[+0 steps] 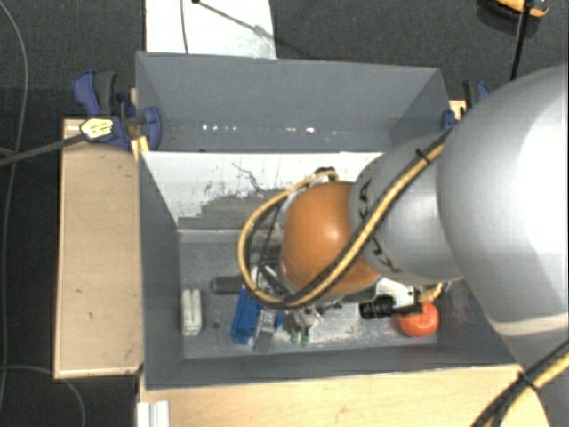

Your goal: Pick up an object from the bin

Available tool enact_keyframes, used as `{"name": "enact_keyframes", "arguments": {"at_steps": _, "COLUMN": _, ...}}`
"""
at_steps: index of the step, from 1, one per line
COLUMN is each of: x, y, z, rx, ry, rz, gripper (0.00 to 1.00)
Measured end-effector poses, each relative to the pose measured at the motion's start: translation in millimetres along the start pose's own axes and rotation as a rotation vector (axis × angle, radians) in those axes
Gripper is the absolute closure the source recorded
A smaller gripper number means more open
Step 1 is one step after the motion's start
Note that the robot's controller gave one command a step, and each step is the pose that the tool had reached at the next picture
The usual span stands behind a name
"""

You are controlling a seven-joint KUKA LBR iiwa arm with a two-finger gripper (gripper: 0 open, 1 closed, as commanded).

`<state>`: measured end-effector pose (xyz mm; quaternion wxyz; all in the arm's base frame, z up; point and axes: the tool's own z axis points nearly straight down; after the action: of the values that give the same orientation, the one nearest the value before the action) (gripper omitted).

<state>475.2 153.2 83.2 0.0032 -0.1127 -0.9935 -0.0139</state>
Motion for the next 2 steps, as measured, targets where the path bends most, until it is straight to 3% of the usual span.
{"name": "enact_keyframes", "arguments": {"at_steps": 1, "x": -5.0, "y": -1.5, "z": -14.9, "rx": 0.000, "ry": -0.009, "rz": 0.011, "gripper": 1.00}}
{"name": "enact_keyframes", "arguments": {"at_steps": 2, "x": -4.0, "y": -1.3, "z": -17.3, "rx": 0.000, "ry": -0.007, "rz": 0.011, "gripper": 1.00}}
